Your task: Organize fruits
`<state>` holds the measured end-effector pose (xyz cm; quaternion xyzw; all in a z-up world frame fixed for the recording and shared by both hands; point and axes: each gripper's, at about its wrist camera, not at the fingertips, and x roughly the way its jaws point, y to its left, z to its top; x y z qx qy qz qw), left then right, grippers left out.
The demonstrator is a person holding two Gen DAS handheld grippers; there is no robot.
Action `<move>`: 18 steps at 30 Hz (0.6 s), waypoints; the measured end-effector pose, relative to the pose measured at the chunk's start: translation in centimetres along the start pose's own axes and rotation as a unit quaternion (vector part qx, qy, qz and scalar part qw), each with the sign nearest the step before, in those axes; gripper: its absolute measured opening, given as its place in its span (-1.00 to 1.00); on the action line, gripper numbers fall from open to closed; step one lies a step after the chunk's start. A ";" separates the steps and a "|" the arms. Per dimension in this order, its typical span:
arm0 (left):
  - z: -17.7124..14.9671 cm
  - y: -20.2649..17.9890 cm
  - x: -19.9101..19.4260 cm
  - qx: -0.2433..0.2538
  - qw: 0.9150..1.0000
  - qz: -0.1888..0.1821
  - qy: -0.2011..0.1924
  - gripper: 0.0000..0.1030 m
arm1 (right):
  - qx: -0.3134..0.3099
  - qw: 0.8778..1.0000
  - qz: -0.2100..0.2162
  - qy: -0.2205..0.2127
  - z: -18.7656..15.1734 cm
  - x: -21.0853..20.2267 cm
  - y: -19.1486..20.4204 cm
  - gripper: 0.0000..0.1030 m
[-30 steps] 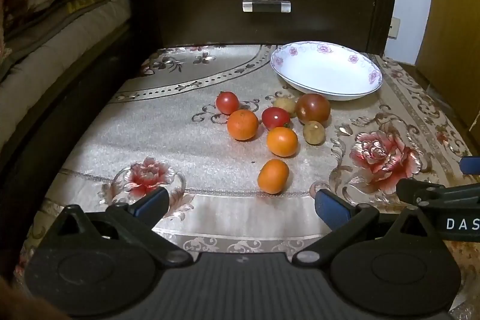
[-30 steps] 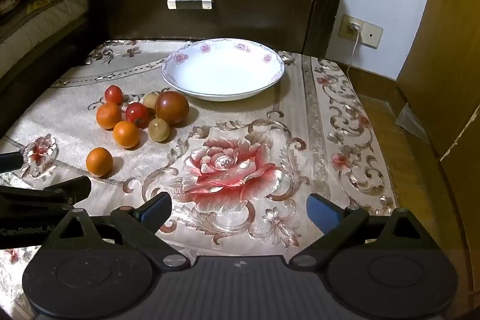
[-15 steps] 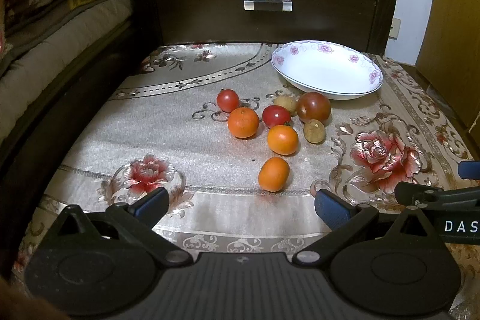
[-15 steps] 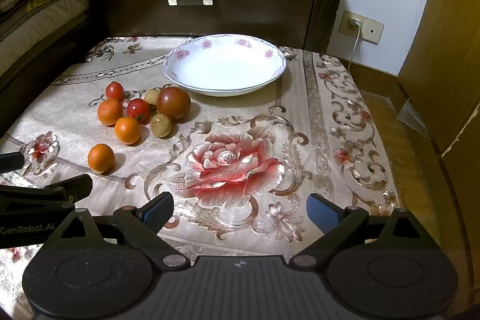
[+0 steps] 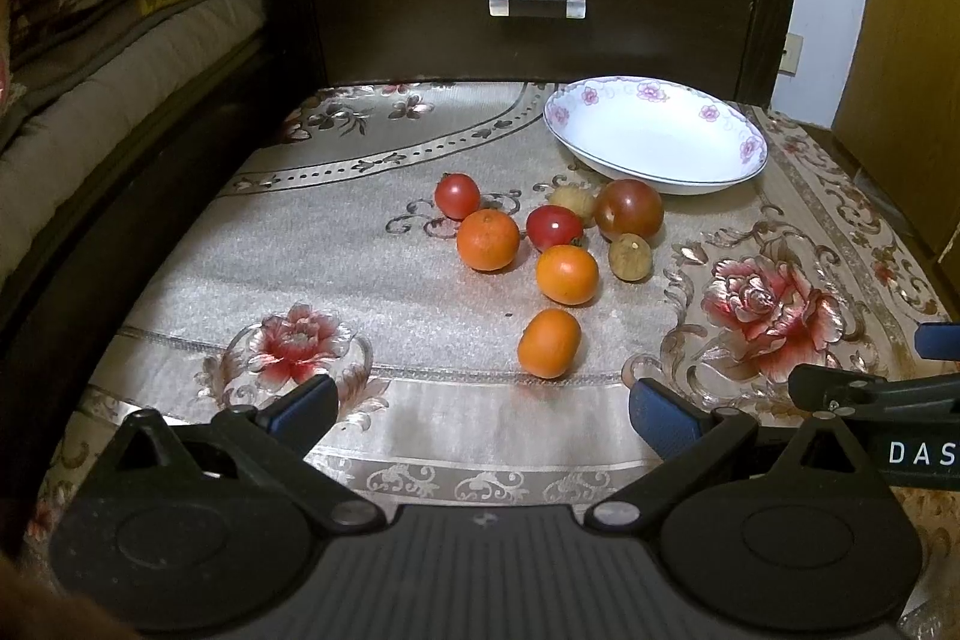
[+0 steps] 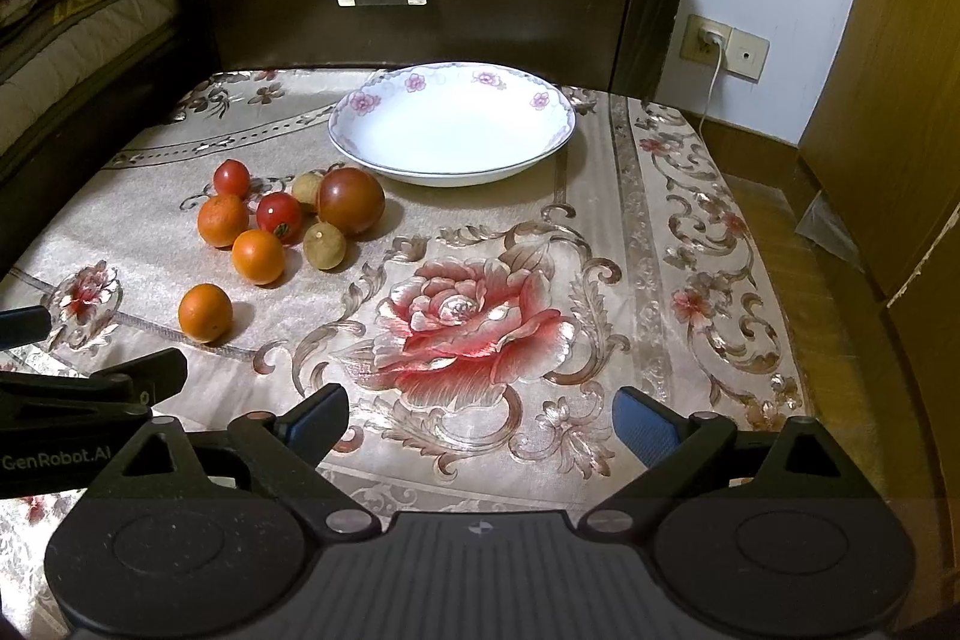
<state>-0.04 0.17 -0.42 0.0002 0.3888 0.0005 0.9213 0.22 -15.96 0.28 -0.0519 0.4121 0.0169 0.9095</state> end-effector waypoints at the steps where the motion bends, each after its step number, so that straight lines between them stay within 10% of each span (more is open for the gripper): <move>1: 0.0 0.0 0.0 0.000 1.000 0.000 0.000 1.00 | 0.000 1.000 0.000 0.000 0.0 0.0 0.0 0.78; 18: -0.1 0.1 0.0 0.002 1.000 0.000 -0.002 1.00 | 0.000 1.000 0.000 -0.001 -0.1 0.0 0.2 0.77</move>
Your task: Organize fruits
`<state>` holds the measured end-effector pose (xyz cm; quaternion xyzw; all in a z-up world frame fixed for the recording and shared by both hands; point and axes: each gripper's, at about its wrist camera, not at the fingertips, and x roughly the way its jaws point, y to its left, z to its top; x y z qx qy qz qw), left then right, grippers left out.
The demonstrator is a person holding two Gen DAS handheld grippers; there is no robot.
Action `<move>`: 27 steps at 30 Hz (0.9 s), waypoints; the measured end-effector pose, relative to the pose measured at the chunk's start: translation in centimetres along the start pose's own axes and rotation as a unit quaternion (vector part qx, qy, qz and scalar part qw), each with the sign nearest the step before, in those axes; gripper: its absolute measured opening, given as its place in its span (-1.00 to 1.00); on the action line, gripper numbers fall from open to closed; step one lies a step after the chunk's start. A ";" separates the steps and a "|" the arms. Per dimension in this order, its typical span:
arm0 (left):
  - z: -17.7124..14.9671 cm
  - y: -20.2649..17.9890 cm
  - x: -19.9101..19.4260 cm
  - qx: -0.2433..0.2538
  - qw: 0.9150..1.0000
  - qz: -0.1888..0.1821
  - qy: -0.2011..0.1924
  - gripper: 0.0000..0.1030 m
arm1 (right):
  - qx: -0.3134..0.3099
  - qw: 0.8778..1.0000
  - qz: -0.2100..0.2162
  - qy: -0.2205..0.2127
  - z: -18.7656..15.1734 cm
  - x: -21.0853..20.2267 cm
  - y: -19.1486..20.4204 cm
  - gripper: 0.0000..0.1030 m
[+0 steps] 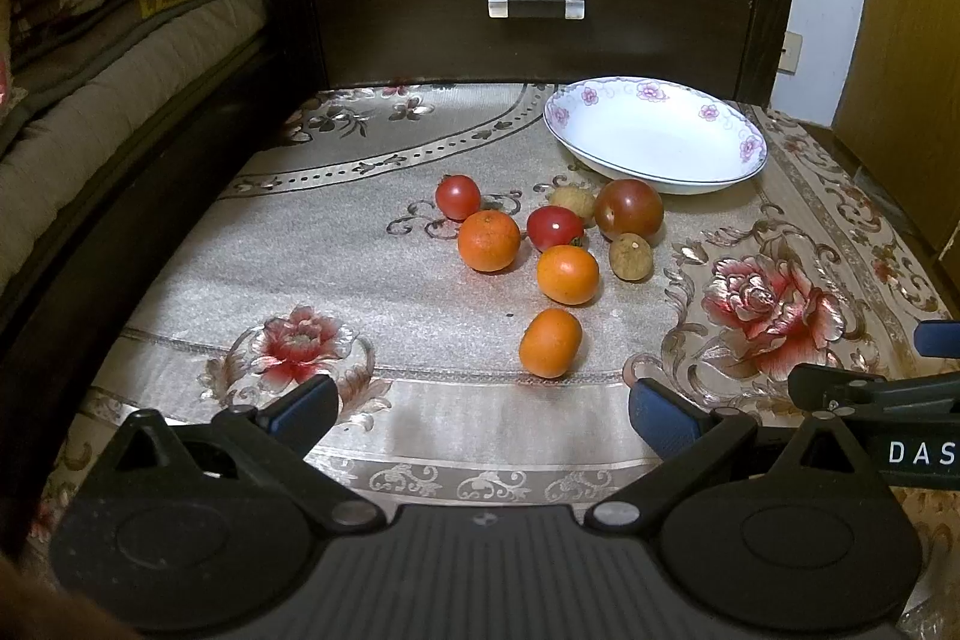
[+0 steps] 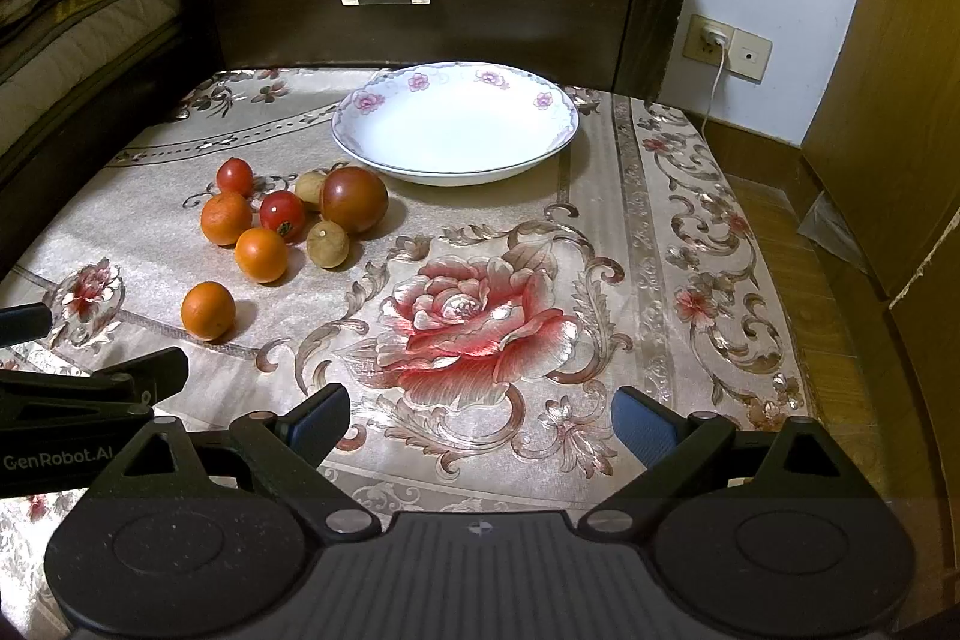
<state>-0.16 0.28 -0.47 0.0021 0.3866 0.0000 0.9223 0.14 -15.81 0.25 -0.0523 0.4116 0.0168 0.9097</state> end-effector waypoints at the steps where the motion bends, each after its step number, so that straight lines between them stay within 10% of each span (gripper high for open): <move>1: -0.1 0.0 0.0 0.001 1.000 0.000 -0.001 1.00 | 0.000 1.000 0.000 0.000 0.0 0.0 0.0 0.77; 27: -0.1 0.1 -0.1 0.002 1.000 -0.001 0.000 1.00 | 0.000 1.000 0.001 0.003 0.0 0.1 0.2 0.75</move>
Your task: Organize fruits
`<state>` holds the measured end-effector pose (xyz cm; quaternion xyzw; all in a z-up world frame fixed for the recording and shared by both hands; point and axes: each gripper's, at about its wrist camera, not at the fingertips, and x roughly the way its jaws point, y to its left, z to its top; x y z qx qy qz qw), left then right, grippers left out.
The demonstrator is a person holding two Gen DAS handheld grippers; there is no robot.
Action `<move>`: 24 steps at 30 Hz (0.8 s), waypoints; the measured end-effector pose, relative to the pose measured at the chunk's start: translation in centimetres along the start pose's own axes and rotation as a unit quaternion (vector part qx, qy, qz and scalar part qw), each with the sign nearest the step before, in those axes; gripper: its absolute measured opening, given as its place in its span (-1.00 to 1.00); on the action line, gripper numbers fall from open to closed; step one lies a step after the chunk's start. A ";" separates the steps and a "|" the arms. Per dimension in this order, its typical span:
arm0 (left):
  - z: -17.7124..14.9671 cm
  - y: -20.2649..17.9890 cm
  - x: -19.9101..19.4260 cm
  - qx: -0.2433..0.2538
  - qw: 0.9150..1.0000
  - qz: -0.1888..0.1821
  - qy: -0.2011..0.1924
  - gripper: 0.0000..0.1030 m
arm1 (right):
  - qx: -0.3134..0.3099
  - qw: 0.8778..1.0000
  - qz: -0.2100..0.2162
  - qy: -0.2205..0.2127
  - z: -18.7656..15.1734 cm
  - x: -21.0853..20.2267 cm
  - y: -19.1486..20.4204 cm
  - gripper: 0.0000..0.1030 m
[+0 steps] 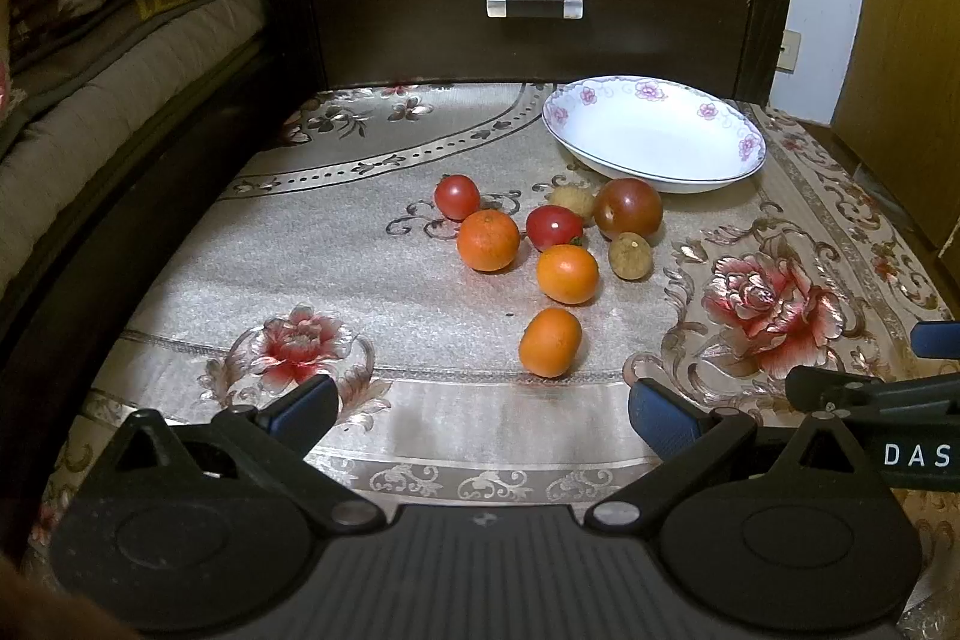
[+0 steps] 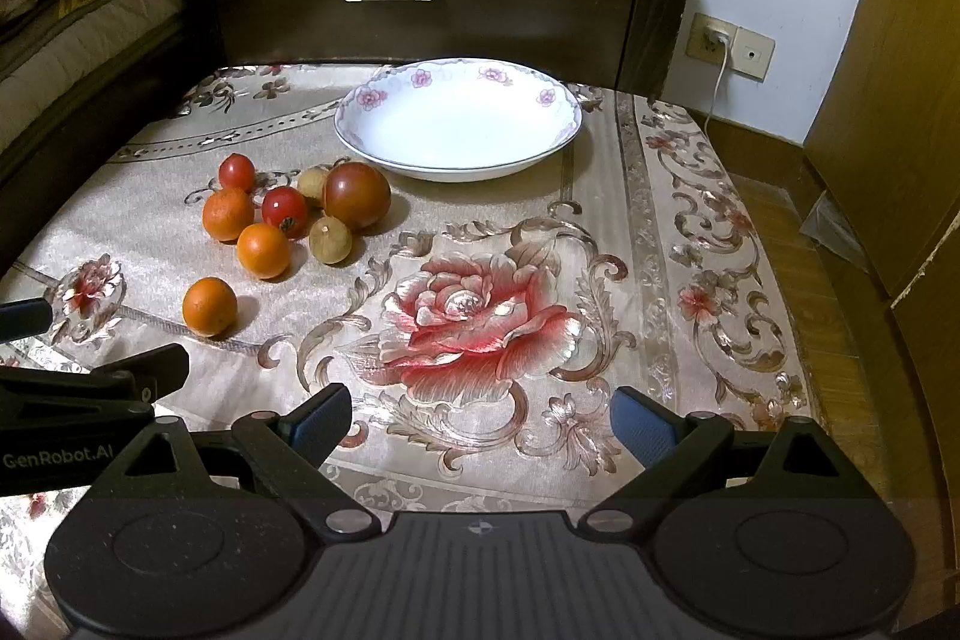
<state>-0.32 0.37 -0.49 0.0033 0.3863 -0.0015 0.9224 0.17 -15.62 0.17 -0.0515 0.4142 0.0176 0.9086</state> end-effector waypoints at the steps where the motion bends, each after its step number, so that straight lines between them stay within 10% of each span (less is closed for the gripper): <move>1: 0.0 0.0 0.0 0.000 1.000 0.000 0.000 1.00 | 0.000 1.000 0.000 0.000 0.0 0.0 0.1 0.75; 24: 0.7 0.1 -1.6 0.052 0.998 -0.005 -0.033 1.00 | -0.011 1.000 0.021 0.000 1.3 -0.5 0.3 0.70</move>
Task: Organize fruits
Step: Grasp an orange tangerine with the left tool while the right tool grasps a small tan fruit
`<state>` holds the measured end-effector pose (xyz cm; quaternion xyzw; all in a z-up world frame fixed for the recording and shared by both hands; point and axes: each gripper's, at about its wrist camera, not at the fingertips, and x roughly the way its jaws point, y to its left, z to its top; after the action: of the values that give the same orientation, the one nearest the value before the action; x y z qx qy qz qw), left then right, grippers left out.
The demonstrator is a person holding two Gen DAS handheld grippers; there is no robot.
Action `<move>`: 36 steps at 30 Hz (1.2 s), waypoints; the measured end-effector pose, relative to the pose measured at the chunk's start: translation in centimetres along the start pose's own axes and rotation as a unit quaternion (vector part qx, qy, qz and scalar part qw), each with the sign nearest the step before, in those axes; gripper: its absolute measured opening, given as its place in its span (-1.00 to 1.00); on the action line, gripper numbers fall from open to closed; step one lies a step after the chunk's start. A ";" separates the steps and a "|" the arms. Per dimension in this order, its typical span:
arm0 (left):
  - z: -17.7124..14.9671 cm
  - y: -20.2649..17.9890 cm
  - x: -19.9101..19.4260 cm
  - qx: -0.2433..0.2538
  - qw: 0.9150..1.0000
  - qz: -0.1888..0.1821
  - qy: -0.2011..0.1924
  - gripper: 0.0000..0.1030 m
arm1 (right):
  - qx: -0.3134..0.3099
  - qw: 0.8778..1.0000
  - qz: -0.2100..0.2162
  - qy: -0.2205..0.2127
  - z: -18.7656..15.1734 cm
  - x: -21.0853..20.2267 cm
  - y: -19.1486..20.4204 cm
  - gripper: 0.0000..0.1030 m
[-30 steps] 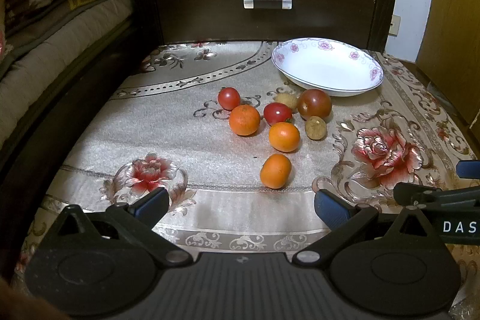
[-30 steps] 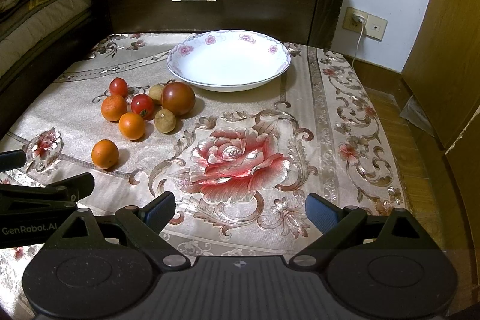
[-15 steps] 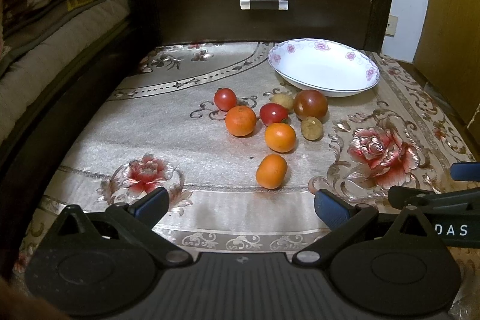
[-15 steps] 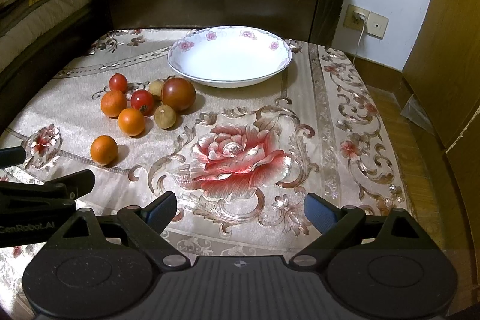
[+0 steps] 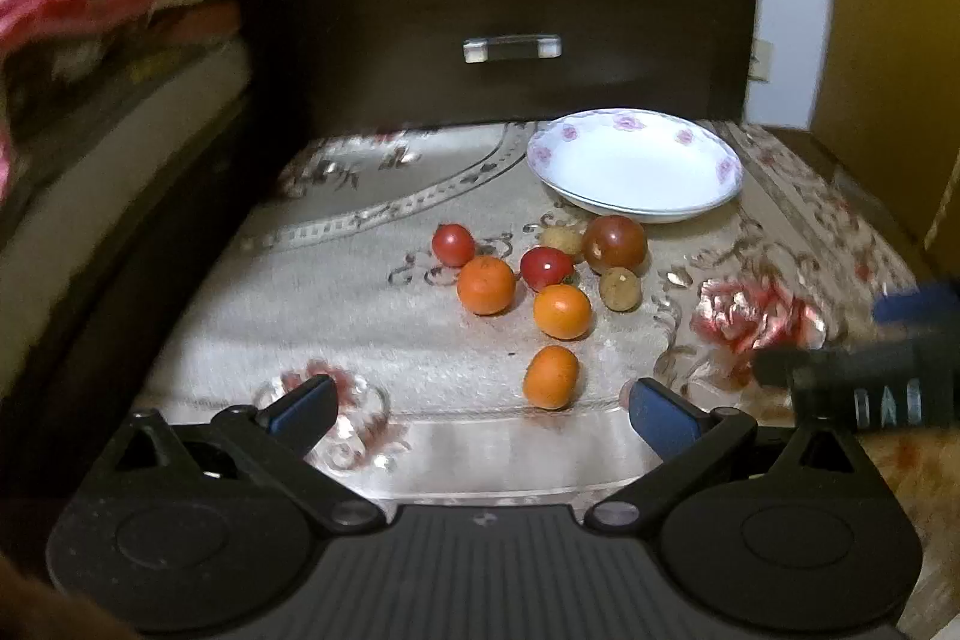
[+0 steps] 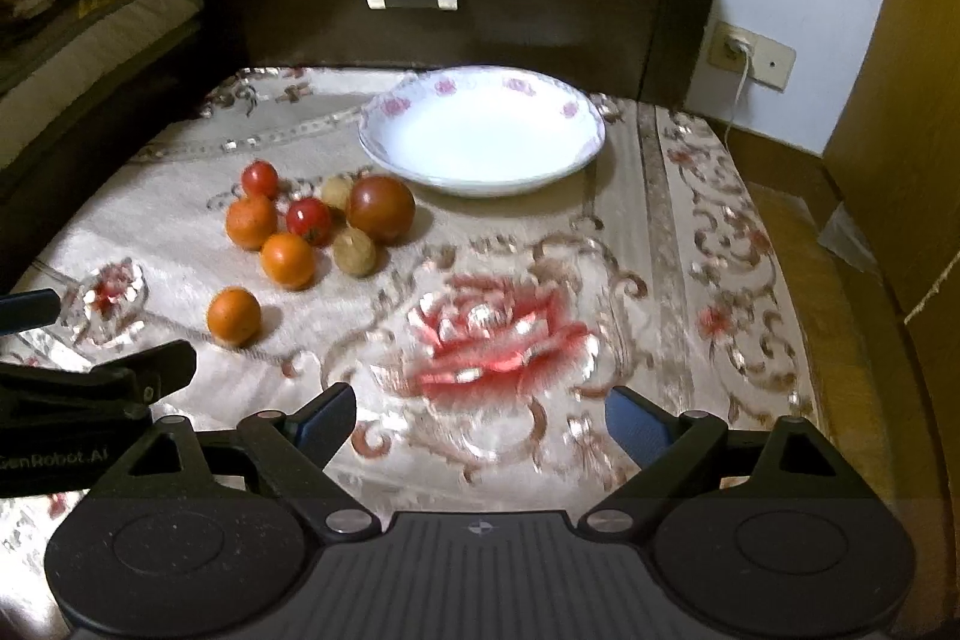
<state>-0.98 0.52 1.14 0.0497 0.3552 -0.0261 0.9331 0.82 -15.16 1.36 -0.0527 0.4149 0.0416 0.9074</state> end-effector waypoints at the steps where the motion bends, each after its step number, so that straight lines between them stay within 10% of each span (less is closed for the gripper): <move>1: -0.1 0.1 0.3 0.005 1.000 -0.001 0.008 1.00 | 0.002 1.000 0.006 -0.001 0.3 0.0 0.0 0.70; 7: 0.5 -1.2 2.2 0.025 0.999 -0.036 0.015 0.99 | -0.028 0.999 0.025 -0.001 2.4 1.4 0.4 0.61; 23: 1.2 -0.7 6.8 0.007 0.996 -0.059 0.066 -0.09 | -0.071 0.989 0.124 0.026 5.5 5.7 0.5 0.11; 36: 1.3 -1.9 7.3 0.042 0.996 -0.062 0.046 -0.20 | -0.086 0.982 0.162 0.049 6.5 8.9 2.4 -0.44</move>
<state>5.21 -1.60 -2.90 0.0678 0.3985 -0.0961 0.9096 11.22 -11.66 -1.33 -0.0642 0.4568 0.2210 0.8593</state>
